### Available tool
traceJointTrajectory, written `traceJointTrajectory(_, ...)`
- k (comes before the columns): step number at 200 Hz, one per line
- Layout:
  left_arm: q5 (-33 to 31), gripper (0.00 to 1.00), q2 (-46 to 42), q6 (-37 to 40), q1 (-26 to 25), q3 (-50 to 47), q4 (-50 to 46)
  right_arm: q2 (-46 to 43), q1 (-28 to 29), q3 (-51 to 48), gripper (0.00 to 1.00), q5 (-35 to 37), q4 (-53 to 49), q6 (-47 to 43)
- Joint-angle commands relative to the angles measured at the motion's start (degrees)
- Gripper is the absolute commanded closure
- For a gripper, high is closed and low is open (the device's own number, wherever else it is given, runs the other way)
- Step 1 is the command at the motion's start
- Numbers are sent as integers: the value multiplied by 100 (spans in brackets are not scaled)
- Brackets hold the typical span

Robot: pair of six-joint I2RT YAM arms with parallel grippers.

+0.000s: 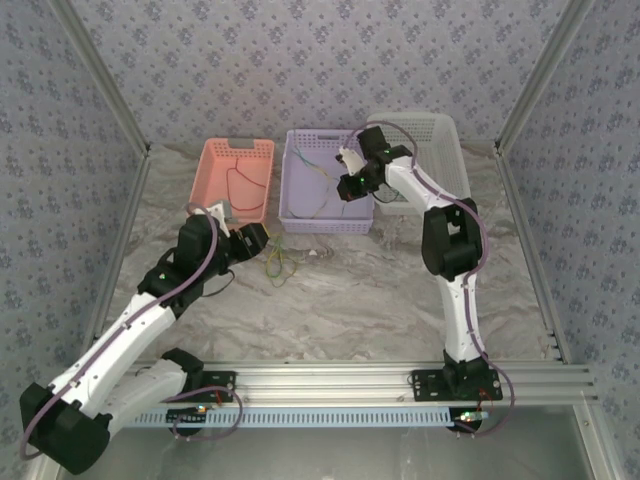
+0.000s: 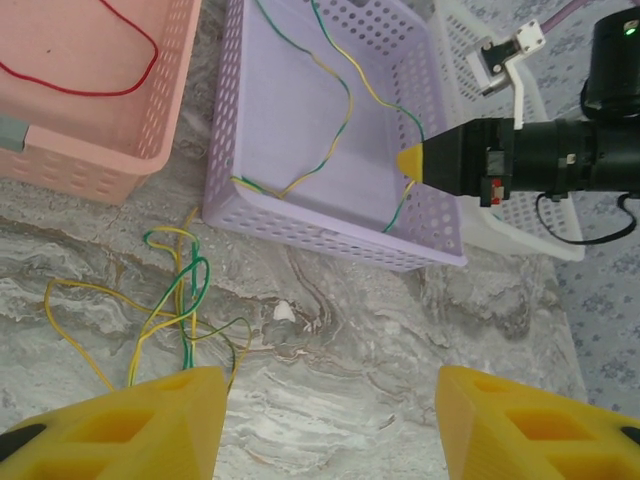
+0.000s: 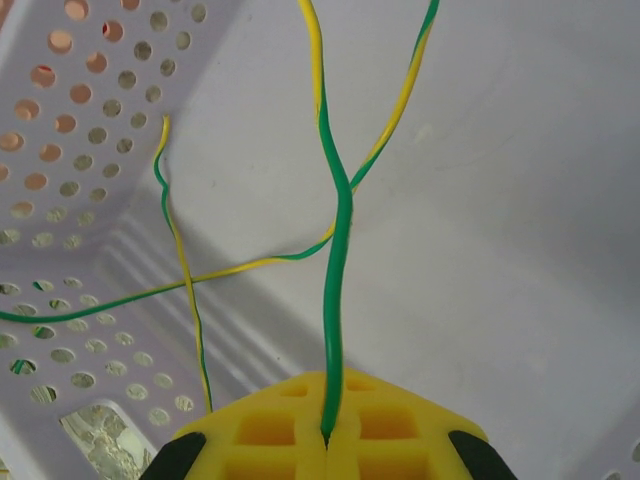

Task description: Untangle the cables

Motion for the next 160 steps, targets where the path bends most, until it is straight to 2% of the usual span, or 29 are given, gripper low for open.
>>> traceJointTrajectory(1, -83, 43, 118, 123, -20, -33, 193, 347, 52, 416, 100, 437, -705, -268)
traceJointTrajectory(160, -202, 44, 245, 47, -88, -30, 166, 120, 257, 224, 100, 1384, -835, 293)
